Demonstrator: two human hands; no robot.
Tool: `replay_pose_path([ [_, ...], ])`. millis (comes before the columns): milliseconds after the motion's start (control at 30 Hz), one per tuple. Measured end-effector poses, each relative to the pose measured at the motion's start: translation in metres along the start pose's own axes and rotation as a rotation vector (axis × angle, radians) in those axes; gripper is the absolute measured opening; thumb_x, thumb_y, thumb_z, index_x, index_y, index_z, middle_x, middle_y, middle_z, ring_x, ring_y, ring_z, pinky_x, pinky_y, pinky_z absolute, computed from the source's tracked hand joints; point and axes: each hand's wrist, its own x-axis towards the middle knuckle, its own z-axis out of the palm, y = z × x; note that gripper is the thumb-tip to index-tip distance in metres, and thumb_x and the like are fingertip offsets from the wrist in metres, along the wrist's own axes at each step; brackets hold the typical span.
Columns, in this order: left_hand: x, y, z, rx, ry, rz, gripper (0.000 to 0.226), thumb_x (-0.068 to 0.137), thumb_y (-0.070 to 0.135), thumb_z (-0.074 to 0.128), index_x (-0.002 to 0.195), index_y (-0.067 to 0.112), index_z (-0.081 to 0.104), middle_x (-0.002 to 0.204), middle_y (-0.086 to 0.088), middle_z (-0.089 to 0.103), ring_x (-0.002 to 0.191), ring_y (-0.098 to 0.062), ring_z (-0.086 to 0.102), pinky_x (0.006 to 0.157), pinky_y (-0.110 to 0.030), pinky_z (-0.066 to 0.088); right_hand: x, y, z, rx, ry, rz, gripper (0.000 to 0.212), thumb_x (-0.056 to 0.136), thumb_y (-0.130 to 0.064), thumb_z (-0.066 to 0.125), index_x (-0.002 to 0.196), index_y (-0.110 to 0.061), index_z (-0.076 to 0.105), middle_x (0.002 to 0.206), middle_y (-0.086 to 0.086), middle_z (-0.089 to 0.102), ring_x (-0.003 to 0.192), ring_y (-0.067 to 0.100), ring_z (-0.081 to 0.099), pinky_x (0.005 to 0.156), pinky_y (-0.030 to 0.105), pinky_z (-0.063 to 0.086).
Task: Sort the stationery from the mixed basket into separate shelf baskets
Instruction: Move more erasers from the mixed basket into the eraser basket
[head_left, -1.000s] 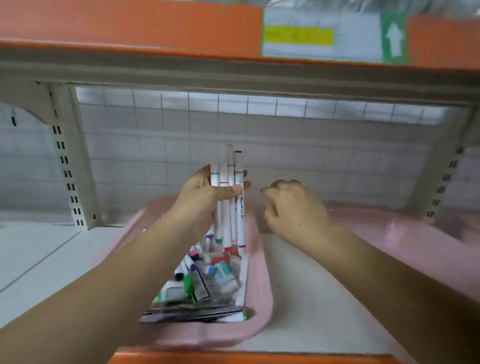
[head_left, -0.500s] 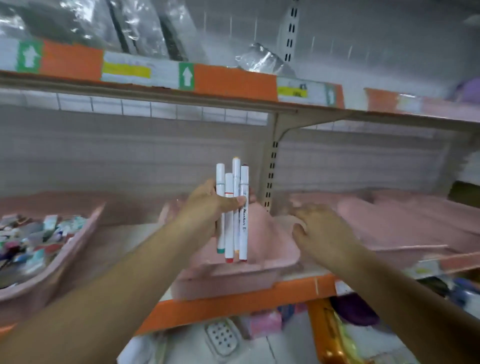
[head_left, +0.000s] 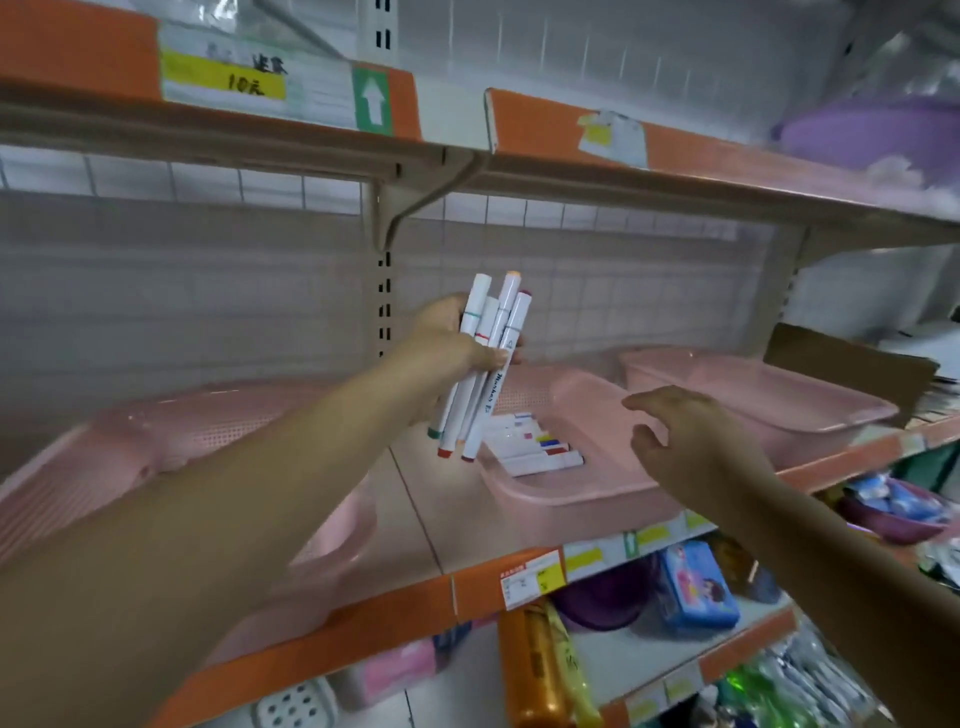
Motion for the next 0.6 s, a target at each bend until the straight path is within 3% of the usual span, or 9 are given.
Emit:
replay_pose_path([
  [200, 0.067, -0.014, 0.048, 0.302, -0.142, 0.025, 0.035, 0.076, -0.008, 0.066, 0.107, 0.006, 0.059, 0.102, -0.012, 0.068, 0.093, -0.025, 0.066, 0.085, -0.035, 0.053, 0.052, 0.041, 0.013, -0.018, -0.020, -0.005, 0.039, 0.091, -0.015, 0.049, 0.130, -0.016, 0.054, 0.135, 0.003, 0.052, 0.122, 0.023, 0.046, 0.096, 0.028, 0.037],
  [267, 0.084, -0.023, 0.063, 0.450, -0.218, 0.025, 0.031, 0.074, -0.003, 0.071, 0.102, 0.006, 0.059, 0.101, -0.010, 0.066, 0.093, -0.025, 0.063, 0.086, -0.036, 0.051, 0.070, 0.052, 0.022, -0.017, -0.032, 0.004, 0.039, 0.089, -0.013, 0.049, 0.128, -0.015, 0.056, 0.132, 0.006, 0.055, 0.120, 0.025, 0.048, 0.094, 0.030, 0.039],
  [367, 0.102, -0.040, 0.085, 0.640, -0.332, 0.017, 0.019, 0.077, 0.001, 0.070, 0.088, 0.008, 0.056, 0.094, -0.008, 0.064, 0.088, -0.023, 0.061, 0.077, -0.031, 0.050, 0.091, 0.067, 0.038, 0.013, -0.055, 0.035, 0.041, 0.087, -0.007, 0.046, 0.126, -0.013, 0.058, 0.128, 0.009, 0.058, 0.114, 0.028, 0.052, 0.093, 0.033, 0.044],
  [433, 0.109, -0.055, 0.098, 0.698, -0.403, -0.024, 0.018, 0.085, -0.002, 0.058, 0.075, 0.012, 0.051, 0.078, 0.000, 0.058, 0.075, -0.016, 0.057, 0.057, -0.015, 0.048, 0.103, 0.074, 0.047, 0.023, -0.094, 0.057, 0.044, 0.086, -0.004, 0.043, 0.127, -0.016, 0.056, 0.129, 0.008, 0.057, 0.114, 0.028, 0.053, 0.094, 0.035, 0.046],
  [467, 0.111, -0.062, 0.103, 0.761, -0.444, -0.036, 0.023, 0.087, -0.002, 0.054, 0.071, 0.013, 0.048, 0.072, 0.005, 0.052, 0.073, -0.012, 0.053, 0.048, -0.009, 0.040, 0.109, 0.078, 0.051, 0.021, -0.110, 0.057, 0.046, 0.086, -0.004, 0.043, 0.128, -0.016, 0.055, 0.131, 0.007, 0.056, 0.115, 0.027, 0.053, 0.095, 0.035, 0.046],
  [533, 0.115, -0.078, 0.110, 0.940, -0.483, -0.054, 0.015, 0.085, 0.000, 0.055, 0.075, 0.010, 0.051, 0.073, 0.002, 0.049, 0.075, -0.015, 0.046, 0.045, -0.016, 0.032, 0.121, 0.083, 0.057, 0.028, -0.133, 0.045, 0.048, 0.086, -0.002, 0.043, 0.130, -0.018, 0.054, 0.133, 0.006, 0.054, 0.117, 0.026, 0.052, 0.096, 0.034, 0.046],
  [600, 0.117, -0.089, 0.113, 1.061, -0.529, -0.057, 0.010, 0.083, 0.003, 0.058, 0.092, 0.006, 0.059, 0.088, -0.006, 0.057, 0.078, -0.018, 0.048, 0.051, -0.023, 0.031, 0.133, 0.086, 0.063, 0.038, -0.162, 0.030, 0.049, 0.086, -0.003, 0.042, 0.130, -0.021, 0.054, 0.135, 0.004, 0.053, 0.117, 0.024, 0.052, 0.095, 0.034, 0.046],
])
